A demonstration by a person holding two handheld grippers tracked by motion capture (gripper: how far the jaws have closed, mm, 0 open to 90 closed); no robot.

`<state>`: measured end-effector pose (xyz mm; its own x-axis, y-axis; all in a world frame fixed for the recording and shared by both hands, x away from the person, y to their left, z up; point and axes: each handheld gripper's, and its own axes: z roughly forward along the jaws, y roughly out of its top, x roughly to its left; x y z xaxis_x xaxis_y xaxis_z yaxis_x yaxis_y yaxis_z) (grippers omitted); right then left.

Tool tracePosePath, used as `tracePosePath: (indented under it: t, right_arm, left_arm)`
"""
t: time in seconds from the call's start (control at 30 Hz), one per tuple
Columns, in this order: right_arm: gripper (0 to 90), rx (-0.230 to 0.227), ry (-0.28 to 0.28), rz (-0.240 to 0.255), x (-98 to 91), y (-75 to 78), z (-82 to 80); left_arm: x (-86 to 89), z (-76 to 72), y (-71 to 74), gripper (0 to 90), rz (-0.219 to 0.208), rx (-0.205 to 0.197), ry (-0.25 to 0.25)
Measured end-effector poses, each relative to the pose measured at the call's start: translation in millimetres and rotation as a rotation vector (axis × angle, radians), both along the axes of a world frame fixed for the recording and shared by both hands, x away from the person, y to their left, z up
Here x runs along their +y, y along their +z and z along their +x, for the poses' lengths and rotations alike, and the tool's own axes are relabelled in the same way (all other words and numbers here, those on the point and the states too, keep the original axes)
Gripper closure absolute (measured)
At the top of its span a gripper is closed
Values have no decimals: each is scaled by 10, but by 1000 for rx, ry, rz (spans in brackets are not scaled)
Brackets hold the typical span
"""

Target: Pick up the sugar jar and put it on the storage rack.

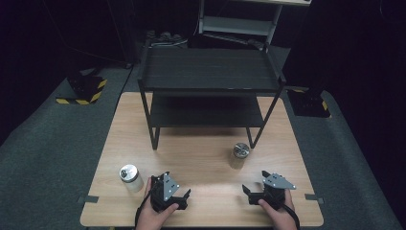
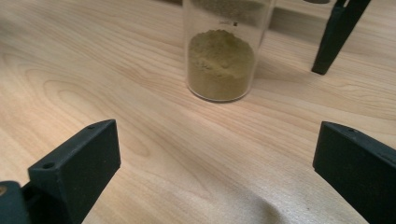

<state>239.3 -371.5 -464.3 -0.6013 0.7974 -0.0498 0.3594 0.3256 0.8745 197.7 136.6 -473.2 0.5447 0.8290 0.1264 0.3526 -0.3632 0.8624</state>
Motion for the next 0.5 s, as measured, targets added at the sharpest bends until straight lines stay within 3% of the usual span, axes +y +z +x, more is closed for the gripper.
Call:
tracePosePath:
  t: [0.13, 0.5]
  right_arm:
    - [4, 1, -4, 17, -28, -10, 2]
    - [4, 4, 30, 7, -39, -1, 23]
  left_arm:
    - [42, -4, -16, 16, -36, 4, 12]
    - [72, -25, -18, 15, -48, 10, 9]
